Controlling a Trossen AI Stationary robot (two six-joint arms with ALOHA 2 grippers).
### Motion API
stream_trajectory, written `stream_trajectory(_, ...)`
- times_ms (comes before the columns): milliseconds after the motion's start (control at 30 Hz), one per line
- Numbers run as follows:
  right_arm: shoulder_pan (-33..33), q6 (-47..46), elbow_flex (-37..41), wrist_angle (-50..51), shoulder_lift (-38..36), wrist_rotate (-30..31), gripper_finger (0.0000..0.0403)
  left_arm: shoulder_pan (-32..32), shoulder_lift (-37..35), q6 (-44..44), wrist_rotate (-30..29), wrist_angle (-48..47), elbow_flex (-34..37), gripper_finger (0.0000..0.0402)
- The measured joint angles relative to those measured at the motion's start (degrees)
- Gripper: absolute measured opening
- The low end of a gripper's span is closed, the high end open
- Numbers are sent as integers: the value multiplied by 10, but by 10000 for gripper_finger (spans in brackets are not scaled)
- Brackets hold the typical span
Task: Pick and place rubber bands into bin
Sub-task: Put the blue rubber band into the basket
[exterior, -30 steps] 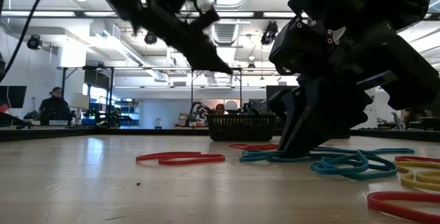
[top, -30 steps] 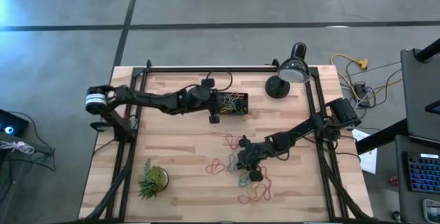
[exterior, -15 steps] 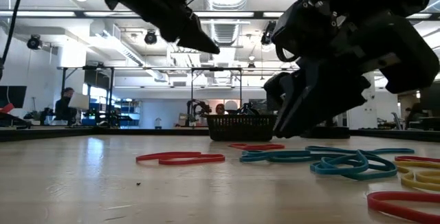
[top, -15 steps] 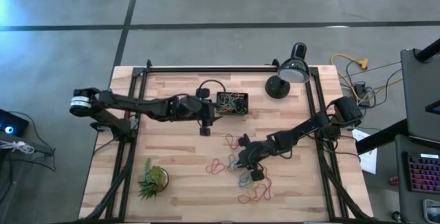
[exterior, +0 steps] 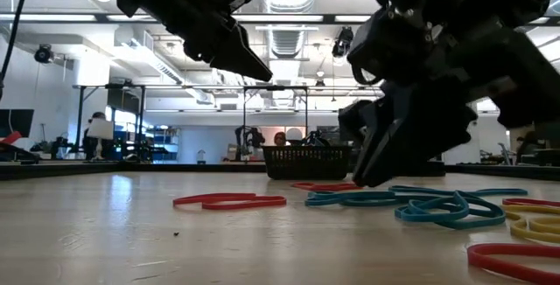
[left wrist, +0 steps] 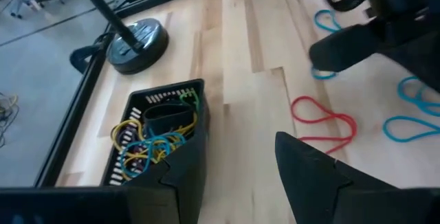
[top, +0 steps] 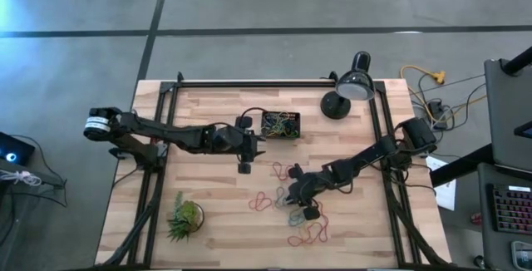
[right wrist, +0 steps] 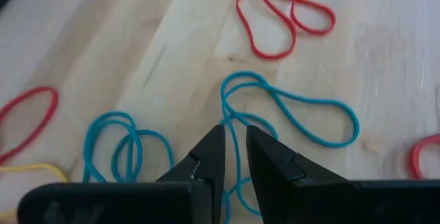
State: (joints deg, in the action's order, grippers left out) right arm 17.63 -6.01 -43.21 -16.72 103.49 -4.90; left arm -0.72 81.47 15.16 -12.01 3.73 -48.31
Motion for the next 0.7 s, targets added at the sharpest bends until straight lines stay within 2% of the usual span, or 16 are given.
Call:
stream_trajectory(167, 0, -2, -4, -8, 32, 1, 57, -16, -1, -1, 0, 2, -1, 157)
stream_trajectory(367, 0, 4, -6, -11, 40, 4, 55, -41, -6, -41, 0, -3, 0, 157)
stream_trajectory(533, 0, 34, -7, -9, 40, 4, 16, -77, -6, -63, 1, -4, 0, 157)
stream_trajectory(700, 0, 47, -6, -13, 34, 17, 9, -116, -6, -83, 1, -3, 6, 157)
